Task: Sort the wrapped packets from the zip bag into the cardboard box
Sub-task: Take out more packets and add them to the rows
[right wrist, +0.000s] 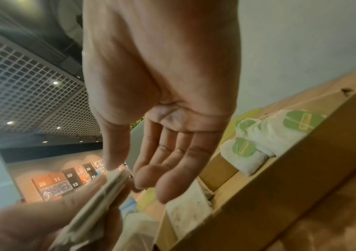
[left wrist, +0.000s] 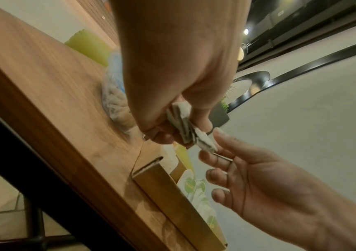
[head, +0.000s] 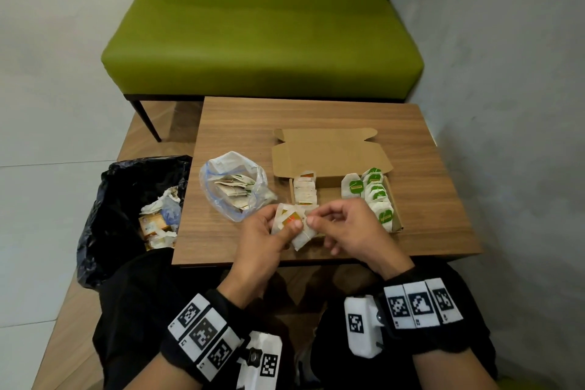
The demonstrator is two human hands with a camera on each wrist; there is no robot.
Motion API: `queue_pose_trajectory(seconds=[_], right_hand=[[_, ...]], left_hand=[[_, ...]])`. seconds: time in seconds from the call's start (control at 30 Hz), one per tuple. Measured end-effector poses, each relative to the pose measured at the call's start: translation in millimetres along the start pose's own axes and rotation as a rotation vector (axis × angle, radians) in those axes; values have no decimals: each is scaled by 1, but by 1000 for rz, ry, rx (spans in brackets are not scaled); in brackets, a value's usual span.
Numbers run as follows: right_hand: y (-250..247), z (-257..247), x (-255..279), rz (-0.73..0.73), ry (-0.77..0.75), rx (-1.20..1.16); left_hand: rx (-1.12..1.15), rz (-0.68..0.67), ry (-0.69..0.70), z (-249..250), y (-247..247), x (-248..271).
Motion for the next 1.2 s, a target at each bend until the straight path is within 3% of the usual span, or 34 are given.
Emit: queue_pose_trajectory(seconds=[0.33,0.77,1.0,1.2], right_hand=[[-6,16,8,144,11,-65],[-5,4,2,49,-70,1],[-69,9,1,315,-123,115],[-47,21,-11,57,7,562]], left_hand=[[-84,27,9,-2,-2,1],[-228,9,66,12,-2,-2],[-194,74,52,14,-28,3],[-196,87,46,15,-35,5]])
Point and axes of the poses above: each hand's wrist, its own x-axis away from the middle knuckle, its own y-axis out of the palm, z = x × y, the point moved 10 cm from there along -x, towards the middle knuckle, and after that the axes turned 8 degrees about -y, right-handed, at the moved point
